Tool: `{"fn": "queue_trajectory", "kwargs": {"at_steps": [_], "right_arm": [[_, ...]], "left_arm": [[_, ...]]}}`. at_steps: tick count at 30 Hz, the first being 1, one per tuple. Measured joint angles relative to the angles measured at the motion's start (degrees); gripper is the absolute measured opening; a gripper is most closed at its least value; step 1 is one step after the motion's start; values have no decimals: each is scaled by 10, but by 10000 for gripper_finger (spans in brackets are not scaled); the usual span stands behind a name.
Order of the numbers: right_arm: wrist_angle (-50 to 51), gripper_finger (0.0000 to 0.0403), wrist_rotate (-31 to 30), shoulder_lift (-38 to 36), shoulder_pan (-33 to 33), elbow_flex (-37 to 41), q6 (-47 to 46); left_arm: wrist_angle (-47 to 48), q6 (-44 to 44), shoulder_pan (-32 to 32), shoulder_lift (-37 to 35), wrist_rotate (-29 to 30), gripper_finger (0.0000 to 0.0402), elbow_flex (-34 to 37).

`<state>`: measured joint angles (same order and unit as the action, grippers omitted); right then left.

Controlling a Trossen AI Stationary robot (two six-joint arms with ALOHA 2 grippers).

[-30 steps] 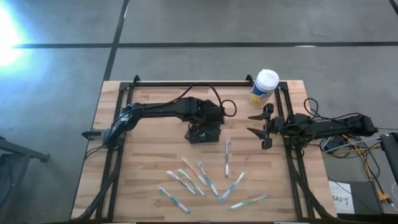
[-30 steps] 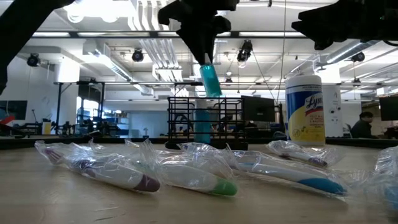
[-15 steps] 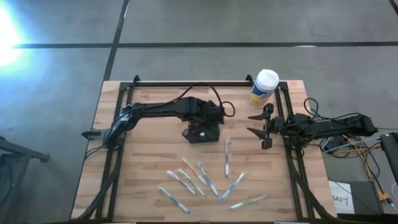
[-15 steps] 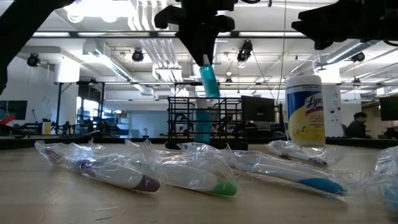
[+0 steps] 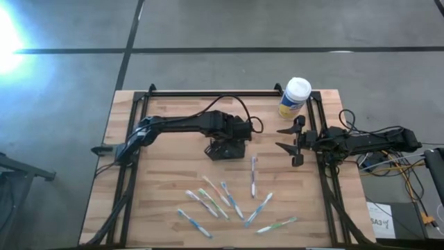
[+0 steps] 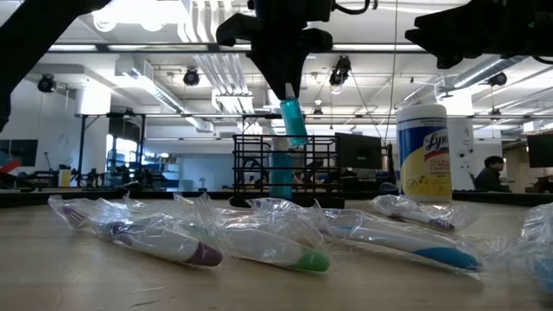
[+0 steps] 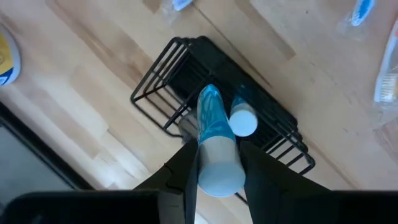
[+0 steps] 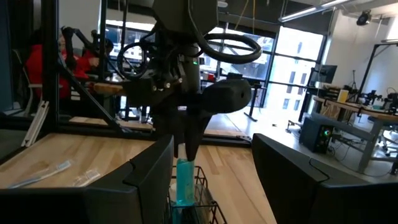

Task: Pick & Place toothbrushing station
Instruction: Put the blue mouthwash into the black wire organizer

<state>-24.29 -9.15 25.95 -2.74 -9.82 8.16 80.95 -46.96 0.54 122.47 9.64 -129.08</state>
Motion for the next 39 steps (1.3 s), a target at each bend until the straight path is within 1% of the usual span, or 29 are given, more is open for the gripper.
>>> {"fn": "queue_trajectory", "kwargs": {"at_steps": [22,27,39], "right_arm": [[0,215,0,0,0,0,3],[0,215,0,0,0,0,4],[0,215,0,0,0,0,4]], "left_arm": [[-5,-29,2,61,-8,98,0],[-30,-41,3,61,-10,98,9],[-45,-41,7,61,-26,98,28]]}}
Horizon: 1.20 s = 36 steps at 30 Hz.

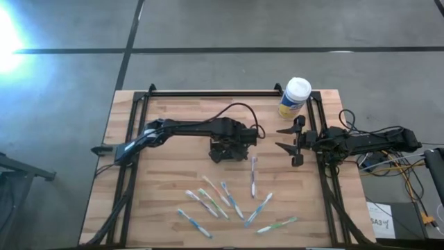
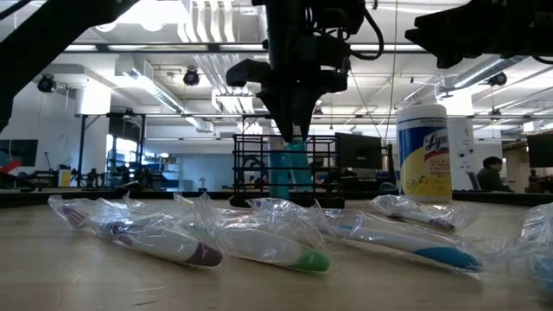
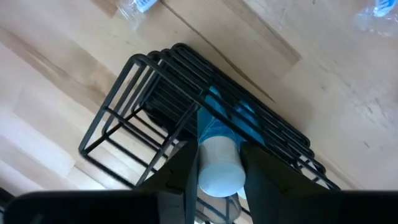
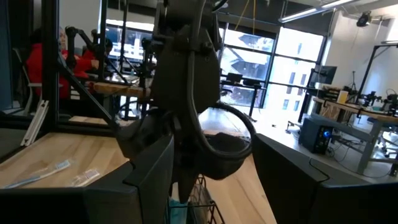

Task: Pick & Place toothbrushing station
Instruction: Put the blue mouthwash into the black wire organizer

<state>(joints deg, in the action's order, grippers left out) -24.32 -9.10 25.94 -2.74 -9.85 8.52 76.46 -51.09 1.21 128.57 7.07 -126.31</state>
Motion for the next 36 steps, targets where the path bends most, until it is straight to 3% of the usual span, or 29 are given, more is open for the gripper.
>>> {"fn": "queue_trajectory", "kwargs": {"at_steps": [13,21,36], "right_arm": [[0,215,0,0,0,0,-4],[0,215,0,0,0,0,-6],[0,215,0,0,0,0,-6]], "left_arm": [[-14,-1,3,0,-13,98,1],[-14,0,5,0,-22,146,1],[-7,12,3,-1,4,121,-19]]}}
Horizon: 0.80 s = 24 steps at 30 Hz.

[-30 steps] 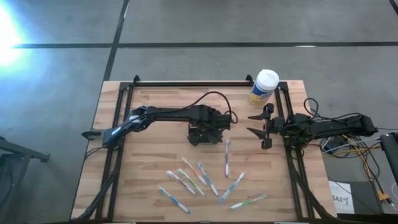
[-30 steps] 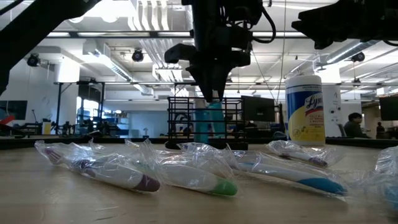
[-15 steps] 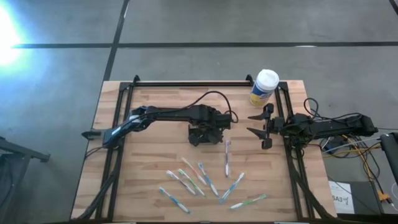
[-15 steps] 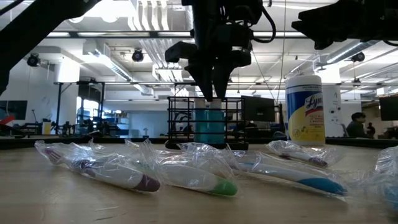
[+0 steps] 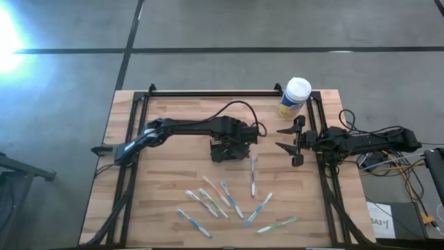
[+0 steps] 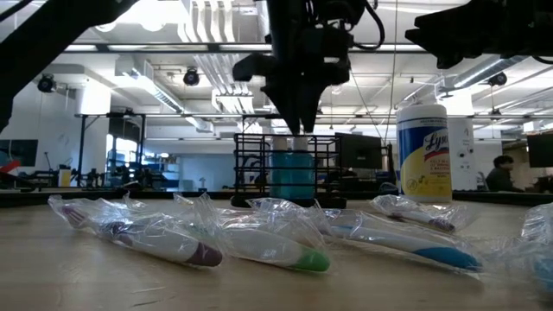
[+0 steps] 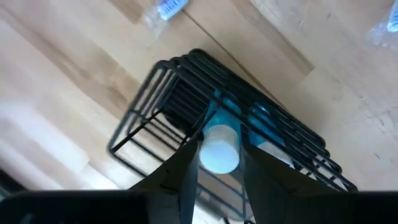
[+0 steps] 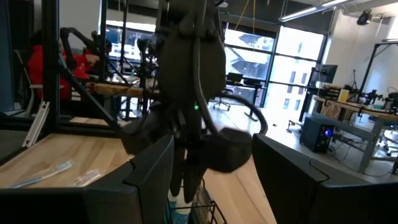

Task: Pick & Place toothbrushing station
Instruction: Put the blue mouthwash into the black wire organizer, then put the top violet toothbrush into the black wire organizer

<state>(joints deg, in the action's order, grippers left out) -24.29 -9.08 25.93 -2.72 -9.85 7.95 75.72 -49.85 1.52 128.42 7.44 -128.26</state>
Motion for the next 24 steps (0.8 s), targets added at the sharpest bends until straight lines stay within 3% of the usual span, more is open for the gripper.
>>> {"fn": "queue_trajectory", "kwargs": {"at_steps": [10,14,18,24], "right_arm": [[0,215,0,0,0,0,-2],[2,215,1,0,0,0,-2],[1,215,1,0,0,0,-2],[1,215,1,0,0,0,-11]], "left_arm": [[68,59,-7,-5,-2,122,-68],[102,142,-2,-81,-90,117,-31],[56,227,13,-214,-223,84,59],[-160,328,2,-465,-207,9,324]]}}
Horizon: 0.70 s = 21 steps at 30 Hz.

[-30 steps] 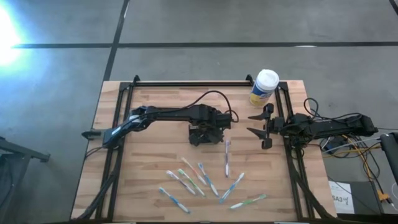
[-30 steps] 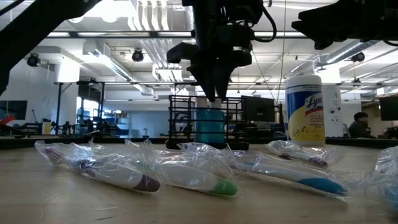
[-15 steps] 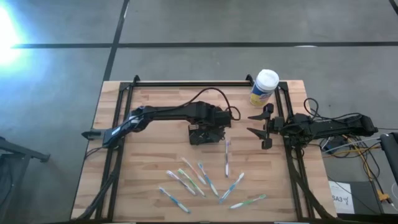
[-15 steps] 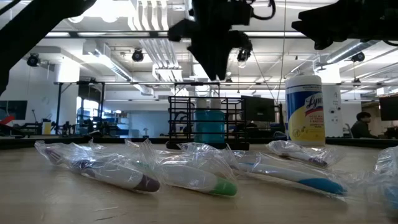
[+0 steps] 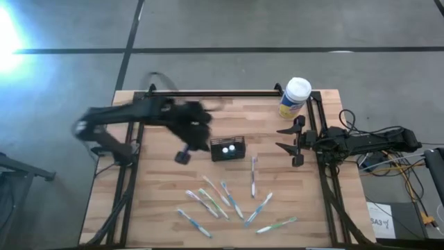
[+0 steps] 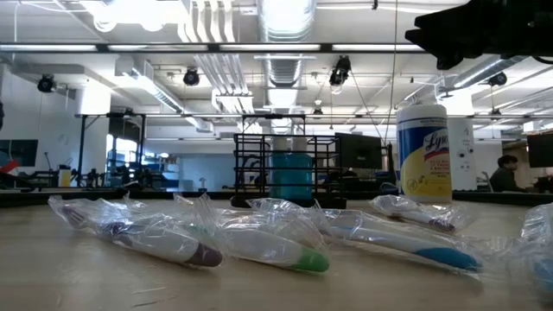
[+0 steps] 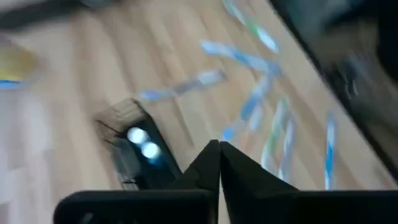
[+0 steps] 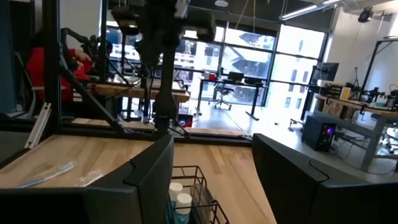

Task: Pick & Place toothbrushing station
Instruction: Put the top violet toothbrush into the black wire organizer

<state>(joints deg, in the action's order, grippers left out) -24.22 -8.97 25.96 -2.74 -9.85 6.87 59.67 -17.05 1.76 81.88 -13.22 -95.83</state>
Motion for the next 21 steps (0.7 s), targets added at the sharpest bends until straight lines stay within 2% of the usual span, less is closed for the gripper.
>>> {"fn": "queue_trajectory", "kwargs": {"at_steps": [6,11,15,21], "right_arm": [[0,215,0,0,0,0,-9],[-11,215,0,0,0,0,-40],[-22,215,0,0,0,0,-60],[-22,215,-1,0,0,0,-76]], "left_arm": [[-282,152,2,-258,122,7,317],[-497,236,4,-415,159,4,545],[-610,262,4,-473,158,3,677],[-706,261,4,-511,170,3,810]]}}
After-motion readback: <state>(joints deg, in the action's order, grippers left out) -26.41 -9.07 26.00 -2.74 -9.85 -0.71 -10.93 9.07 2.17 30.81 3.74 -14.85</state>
